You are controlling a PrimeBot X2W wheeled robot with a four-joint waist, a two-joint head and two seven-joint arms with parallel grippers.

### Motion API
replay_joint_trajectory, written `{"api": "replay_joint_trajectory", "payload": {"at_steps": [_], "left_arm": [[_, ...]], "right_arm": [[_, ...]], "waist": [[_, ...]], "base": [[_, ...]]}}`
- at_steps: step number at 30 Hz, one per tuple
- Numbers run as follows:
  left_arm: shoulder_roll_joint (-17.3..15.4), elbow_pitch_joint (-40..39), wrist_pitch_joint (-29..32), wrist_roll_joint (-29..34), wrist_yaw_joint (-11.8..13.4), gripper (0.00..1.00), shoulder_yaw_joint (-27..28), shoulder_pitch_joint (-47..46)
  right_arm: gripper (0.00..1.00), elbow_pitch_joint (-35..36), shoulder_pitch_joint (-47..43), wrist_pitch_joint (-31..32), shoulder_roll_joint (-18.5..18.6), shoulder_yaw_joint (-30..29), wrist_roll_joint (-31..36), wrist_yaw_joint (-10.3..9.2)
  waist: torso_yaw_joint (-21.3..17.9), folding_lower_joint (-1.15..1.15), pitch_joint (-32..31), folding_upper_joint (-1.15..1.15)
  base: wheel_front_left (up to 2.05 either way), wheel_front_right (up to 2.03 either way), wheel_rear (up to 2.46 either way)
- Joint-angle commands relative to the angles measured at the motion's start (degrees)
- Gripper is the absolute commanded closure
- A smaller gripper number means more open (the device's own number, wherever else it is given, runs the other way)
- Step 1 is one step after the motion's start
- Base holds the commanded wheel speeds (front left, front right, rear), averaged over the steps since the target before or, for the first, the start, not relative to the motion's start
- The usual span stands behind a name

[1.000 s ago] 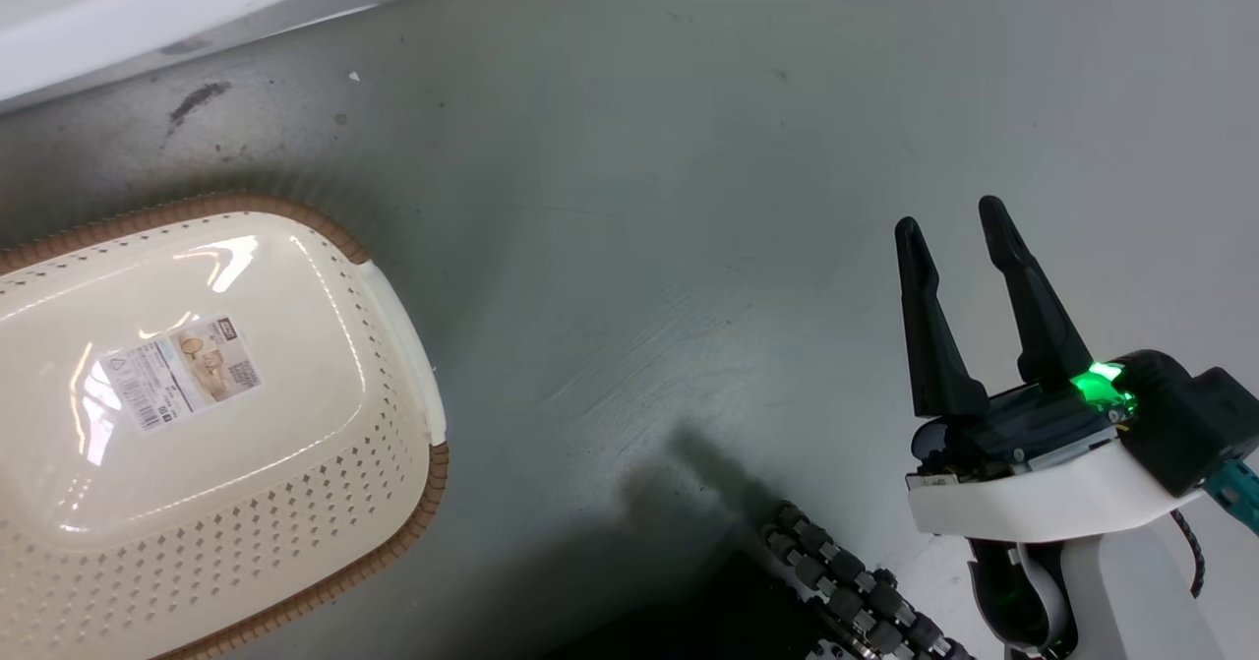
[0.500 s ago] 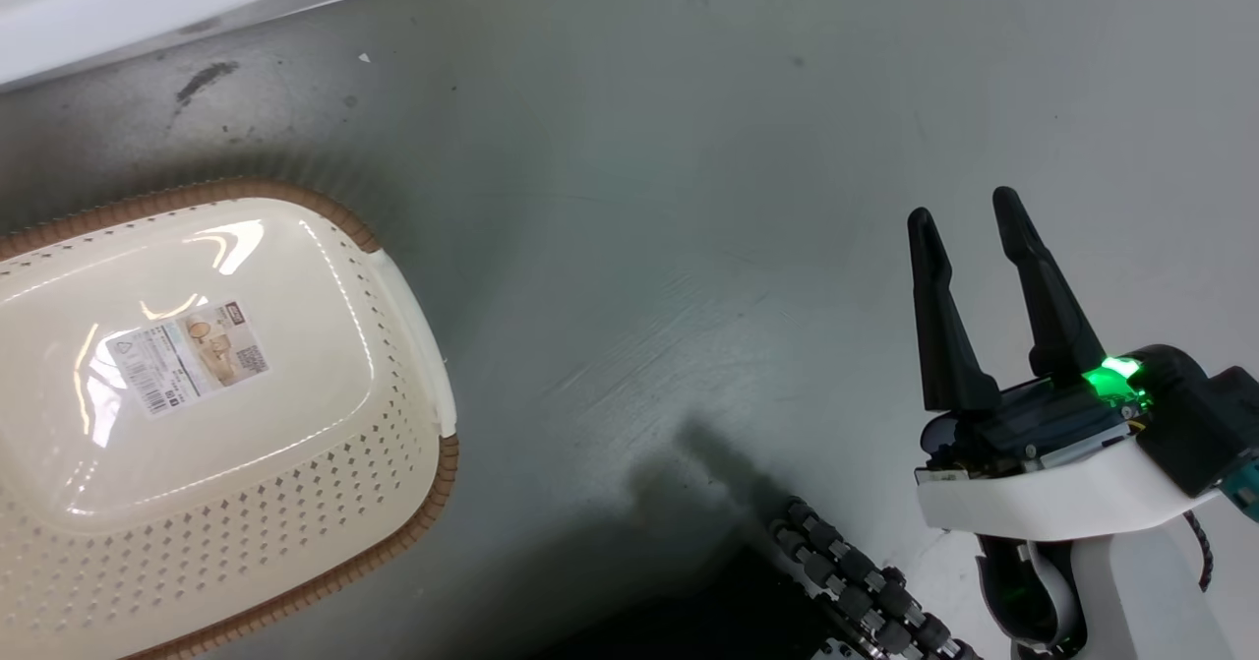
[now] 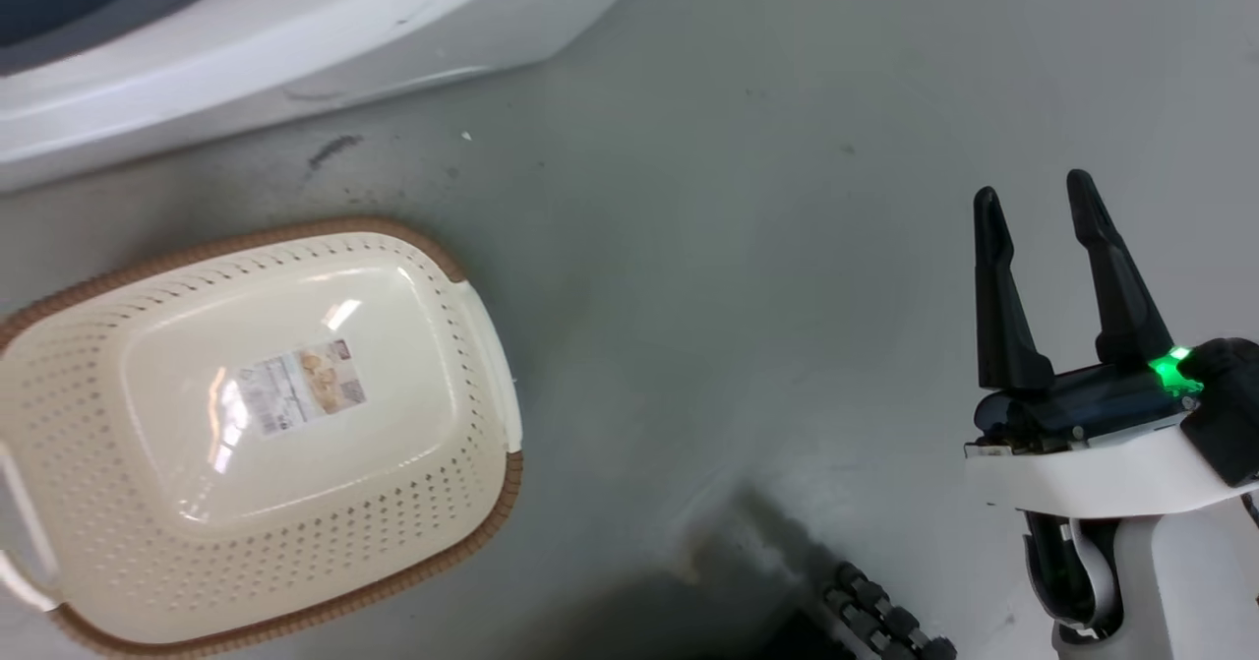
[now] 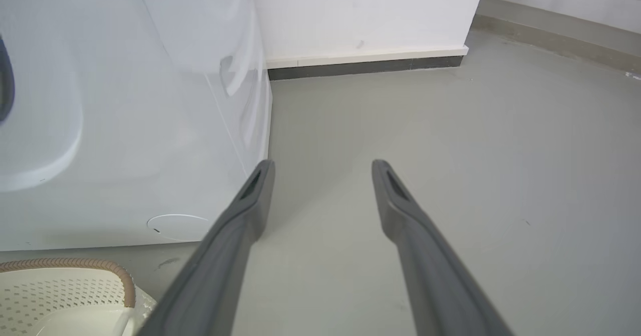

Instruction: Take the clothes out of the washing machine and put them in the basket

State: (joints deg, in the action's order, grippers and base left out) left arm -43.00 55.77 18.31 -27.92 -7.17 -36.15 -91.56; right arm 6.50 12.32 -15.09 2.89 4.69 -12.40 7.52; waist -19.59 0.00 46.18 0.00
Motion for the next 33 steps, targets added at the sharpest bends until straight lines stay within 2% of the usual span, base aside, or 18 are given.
{"api": "replay_joint_trajectory", "payload": {"at_steps": [1,3,4,11,15,19,22,28,33], "left_arm": [[0.84,0.35,-1.44,-0.29,-0.14,1.0,-0.17,1.26],[2.65,1.57,-5.06,-0.97,-0.13,1.0,-0.71,4.07],[5.75,3.13,-11.16,-2.22,-0.19,1.0,-1.09,8.71],[11.73,5.54,-24.37,-3.86,0.14,1.0,-1.53,19.63],[14.14,5.77,-30.65,-4.61,0.87,1.0,-1.39,25.36],[15.82,2.99,-33.27,-4.82,2.47,1.0,-0.72,31.05],[15.52,-2.54,-33.56,-4.15,4.33,1.0,1.03,35.24],[14.23,-19.85,-33.63,-1.64,8.85,1.0,6.78,46.81],[13.99,-33.12,-33.58,0.48,11.25,1.0,11.39,55.74]], "right_arm": [[0.0,-0.14,0.18,-0.12,-0.03,-0.36,0.32,-0.06],[0.0,-0.57,-0.13,-0.12,-0.04,-0.99,1.42,-0.06],[0.0,-1.23,-0.85,-0.12,-0.04,-1.53,2.68,-0.06],[0.0,-2.84,-3.61,-0.12,-0.04,-1.4,5.32,-0.06],[0.0,-3.92,-5.92,-0.12,-0.04,-1.08,6.69,-0.06],[0.0,-4.78,-8.13,-0.12,-0.03,-1.28,7.38,-0.06],[0.0,-5.44,-9.8,-0.12,-0.04,-1.51,7.95,-0.06],[0.0,-6.28,-12.28,-0.12,-0.03,-2.35,8.73,-0.06],[0.0,-7.01,-13.96,-0.12,-0.05,-3.25,8.93,-0.06]], "waist": [[2.6,0.0,-3.31,0.0],[3.8,0.0,-5.48,0.0],[5.52,0.0,-9.39,0.0],[9.08,0.0,-18.67,0.0],[10.77,0.0,-23.92,0.0],[12.46,0.0,-28.74,0.0],[13.48,0.0,-31.86,0.0],[15.16,0.0,-37.12,0.0],[16.49,0.0,-40.54,0.0]], "base": [[0.0,0.0,0.0],[0.0,0.0,0.0],[0.0,0.0,0.0],[0.0,0.0,0.0],[0.0,0.0,0.0],[0.0,0.0,0.0],[0.0,0.0,0.0],[0.0,0.0,0.0],[0.0,0.0,0.0]]}}
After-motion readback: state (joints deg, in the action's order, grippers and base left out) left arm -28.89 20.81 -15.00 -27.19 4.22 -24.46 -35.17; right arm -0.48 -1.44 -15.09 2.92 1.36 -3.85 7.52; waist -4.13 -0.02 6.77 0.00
